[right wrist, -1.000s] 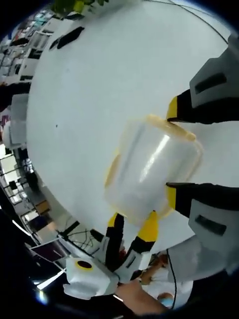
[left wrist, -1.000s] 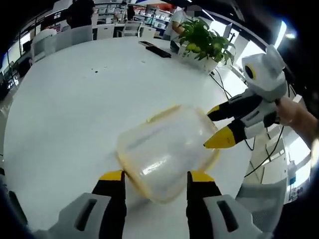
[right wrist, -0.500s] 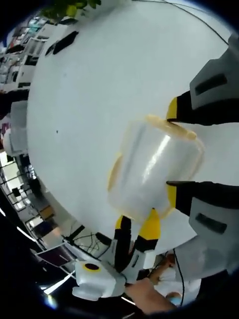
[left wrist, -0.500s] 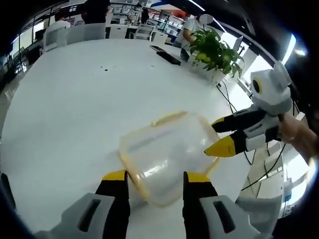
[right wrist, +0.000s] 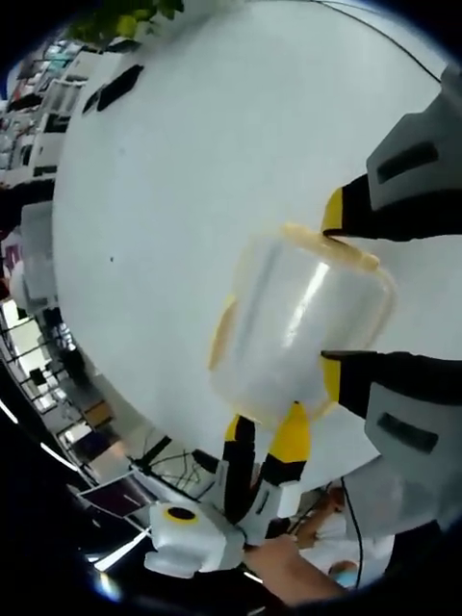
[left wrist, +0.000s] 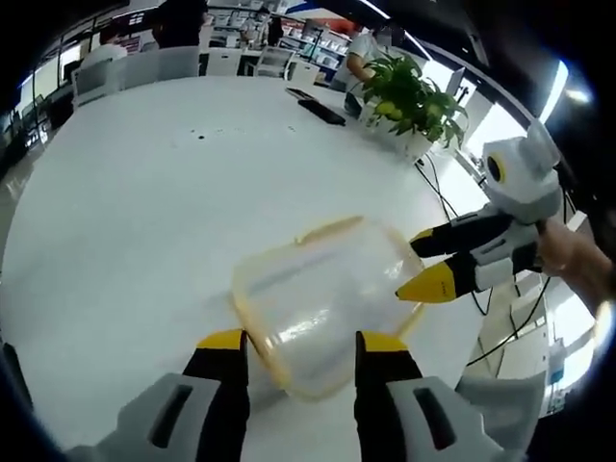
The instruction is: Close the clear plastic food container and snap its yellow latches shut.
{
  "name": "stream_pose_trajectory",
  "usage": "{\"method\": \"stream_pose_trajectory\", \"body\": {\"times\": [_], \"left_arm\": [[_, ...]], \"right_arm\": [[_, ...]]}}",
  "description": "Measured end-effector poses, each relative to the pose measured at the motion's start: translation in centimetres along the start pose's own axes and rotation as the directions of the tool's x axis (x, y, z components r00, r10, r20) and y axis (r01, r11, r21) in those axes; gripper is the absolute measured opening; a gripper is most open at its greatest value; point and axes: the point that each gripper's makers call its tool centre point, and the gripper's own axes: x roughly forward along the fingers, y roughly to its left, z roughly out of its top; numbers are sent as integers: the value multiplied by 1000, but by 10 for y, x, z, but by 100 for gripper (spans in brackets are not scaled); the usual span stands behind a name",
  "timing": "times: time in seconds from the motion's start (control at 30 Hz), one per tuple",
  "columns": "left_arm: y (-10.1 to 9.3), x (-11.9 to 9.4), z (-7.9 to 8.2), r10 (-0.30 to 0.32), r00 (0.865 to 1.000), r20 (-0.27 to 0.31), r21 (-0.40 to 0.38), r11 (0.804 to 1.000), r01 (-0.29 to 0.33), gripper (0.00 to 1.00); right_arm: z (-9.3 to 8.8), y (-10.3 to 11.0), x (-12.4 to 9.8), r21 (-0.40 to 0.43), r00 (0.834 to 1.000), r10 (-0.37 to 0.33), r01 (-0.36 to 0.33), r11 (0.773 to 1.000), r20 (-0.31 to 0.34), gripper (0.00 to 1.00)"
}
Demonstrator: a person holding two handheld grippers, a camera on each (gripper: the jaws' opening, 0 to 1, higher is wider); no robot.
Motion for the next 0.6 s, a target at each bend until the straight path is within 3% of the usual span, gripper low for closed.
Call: {"method": "stream_pose_trajectory", "body": {"times": [0.6], "left_arm": [[8,-11,-14,-22,1000,2,3,1000,22,37]], "right_arm": [[-6,11,-6,16,1000,-2,1,1000,8,43]]}}
